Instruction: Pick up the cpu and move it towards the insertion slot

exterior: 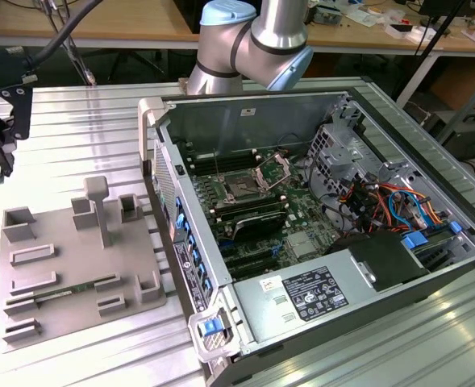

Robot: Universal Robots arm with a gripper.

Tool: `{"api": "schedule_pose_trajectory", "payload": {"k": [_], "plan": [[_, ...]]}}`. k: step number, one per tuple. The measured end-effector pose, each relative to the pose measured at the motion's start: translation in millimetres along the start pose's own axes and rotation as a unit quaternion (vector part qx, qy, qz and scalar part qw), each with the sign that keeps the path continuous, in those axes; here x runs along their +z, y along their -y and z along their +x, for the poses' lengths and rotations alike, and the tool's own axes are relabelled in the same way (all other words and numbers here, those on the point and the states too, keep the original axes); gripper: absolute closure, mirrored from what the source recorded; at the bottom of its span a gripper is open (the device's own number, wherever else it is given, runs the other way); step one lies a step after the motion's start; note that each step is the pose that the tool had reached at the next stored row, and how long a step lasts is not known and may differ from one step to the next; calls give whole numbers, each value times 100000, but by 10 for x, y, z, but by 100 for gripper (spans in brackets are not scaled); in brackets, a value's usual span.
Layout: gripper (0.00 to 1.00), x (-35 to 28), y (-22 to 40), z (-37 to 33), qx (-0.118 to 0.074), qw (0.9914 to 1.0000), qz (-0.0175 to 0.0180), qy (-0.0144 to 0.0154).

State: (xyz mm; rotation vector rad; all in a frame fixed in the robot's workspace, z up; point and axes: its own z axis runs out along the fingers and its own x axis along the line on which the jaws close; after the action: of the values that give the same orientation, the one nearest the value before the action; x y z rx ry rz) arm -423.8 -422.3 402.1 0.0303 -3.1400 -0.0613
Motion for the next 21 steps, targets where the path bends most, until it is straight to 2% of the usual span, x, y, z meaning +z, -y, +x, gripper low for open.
{"api": "schedule_pose_trajectory", "payload": {"k": [21], "plan": [[45, 1, 2, -121, 13, 100000, -4, 7]]}}
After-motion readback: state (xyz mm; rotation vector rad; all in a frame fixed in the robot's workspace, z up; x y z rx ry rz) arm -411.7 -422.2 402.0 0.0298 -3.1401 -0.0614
